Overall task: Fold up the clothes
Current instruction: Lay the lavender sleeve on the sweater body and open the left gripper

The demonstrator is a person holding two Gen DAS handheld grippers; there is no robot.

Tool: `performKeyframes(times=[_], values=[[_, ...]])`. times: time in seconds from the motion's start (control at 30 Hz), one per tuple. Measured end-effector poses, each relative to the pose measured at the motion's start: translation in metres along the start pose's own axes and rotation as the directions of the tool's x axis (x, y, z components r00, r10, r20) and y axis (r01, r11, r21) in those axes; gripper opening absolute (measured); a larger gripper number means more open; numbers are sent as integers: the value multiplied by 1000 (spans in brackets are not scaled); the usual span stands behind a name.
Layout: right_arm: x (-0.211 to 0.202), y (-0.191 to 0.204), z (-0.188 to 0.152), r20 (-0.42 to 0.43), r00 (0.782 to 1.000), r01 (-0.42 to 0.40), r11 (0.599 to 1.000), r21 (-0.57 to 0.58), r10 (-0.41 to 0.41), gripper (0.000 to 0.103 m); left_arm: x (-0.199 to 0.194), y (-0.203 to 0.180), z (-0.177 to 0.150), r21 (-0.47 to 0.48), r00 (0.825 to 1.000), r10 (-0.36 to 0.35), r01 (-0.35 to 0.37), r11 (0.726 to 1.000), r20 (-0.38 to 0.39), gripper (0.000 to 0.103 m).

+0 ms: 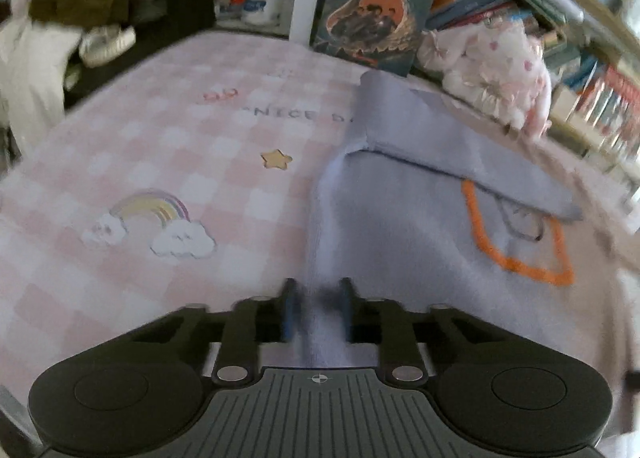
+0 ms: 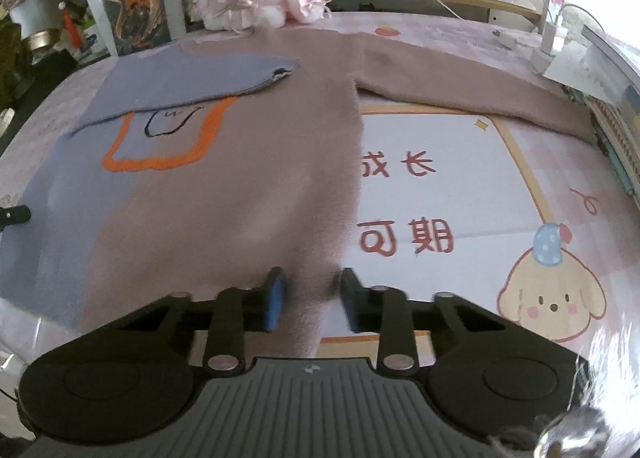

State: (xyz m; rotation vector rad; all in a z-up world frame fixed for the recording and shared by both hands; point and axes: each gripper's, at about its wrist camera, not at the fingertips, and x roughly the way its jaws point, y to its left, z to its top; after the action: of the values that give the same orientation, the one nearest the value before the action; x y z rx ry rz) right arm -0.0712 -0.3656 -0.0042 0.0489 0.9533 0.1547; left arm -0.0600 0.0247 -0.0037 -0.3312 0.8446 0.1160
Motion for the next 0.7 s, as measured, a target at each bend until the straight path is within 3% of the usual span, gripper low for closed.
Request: performKeyframes(times=[0.03, 0.13, 0.27, 0.47, 0.7], values=[[0, 2, 0, 0, 1000, 5, 1000, 3, -5, 17, 0, 4, 0, -35, 1000, -23, 23, 999, -6, 4], [2, 11, 1, 6, 1000, 17, 1000, 5, -17, 13, -1, 13, 1, -59, 999, -44, 44, 997, 8, 4], [6, 29, 1, 17, 1000, 13, 999, -33, -12, 12, -7, 29, 9, -75, 999, -16, 19, 997, 45, 4], [10, 57, 0, 30, 1000, -2, 995, -103, 5, 12, -3, 40, 16, 10, 999, 8, -8, 1000, 33, 4], [6, 54, -6, 27, 999, 29, 999, -37, -28, 12, 1, 35, 9, 91, 999, 13, -17, 996, 38, 6]])
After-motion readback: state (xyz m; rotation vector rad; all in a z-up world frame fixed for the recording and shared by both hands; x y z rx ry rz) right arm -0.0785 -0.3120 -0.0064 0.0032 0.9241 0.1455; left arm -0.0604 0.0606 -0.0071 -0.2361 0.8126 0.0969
